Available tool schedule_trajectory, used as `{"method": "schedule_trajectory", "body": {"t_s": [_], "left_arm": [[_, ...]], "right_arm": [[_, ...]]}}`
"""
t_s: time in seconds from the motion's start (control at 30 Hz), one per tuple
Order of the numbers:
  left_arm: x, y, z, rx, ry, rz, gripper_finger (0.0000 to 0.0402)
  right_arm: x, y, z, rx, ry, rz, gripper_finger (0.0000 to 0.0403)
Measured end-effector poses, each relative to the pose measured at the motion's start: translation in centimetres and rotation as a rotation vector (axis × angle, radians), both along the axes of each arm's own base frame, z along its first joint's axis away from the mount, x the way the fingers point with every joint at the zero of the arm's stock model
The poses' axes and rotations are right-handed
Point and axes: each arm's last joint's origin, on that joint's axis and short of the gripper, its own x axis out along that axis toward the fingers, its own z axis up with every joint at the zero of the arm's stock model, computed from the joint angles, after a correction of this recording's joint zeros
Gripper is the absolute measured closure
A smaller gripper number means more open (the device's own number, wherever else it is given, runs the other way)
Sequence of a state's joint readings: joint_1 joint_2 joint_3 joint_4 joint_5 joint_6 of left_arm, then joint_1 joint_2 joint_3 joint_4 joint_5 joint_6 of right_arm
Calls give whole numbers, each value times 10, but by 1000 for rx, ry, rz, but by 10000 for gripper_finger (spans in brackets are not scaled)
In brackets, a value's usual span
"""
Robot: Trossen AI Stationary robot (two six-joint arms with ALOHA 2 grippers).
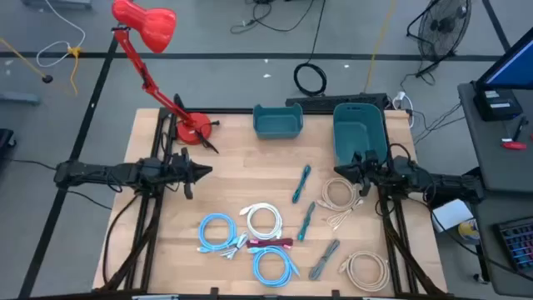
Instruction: Pick & Place USB Port
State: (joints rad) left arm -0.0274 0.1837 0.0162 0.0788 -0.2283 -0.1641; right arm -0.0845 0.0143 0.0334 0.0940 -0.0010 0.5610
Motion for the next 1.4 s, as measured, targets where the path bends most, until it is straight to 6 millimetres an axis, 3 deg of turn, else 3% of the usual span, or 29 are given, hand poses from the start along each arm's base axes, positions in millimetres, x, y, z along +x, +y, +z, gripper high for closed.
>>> {"method": "schedule_trajectory", "body": {"t_s": [1.4], "left_arm": [[0,0,0,0,0,0,378]], "right_arm": [[0,0,0,-45,5,-13,403]]}}
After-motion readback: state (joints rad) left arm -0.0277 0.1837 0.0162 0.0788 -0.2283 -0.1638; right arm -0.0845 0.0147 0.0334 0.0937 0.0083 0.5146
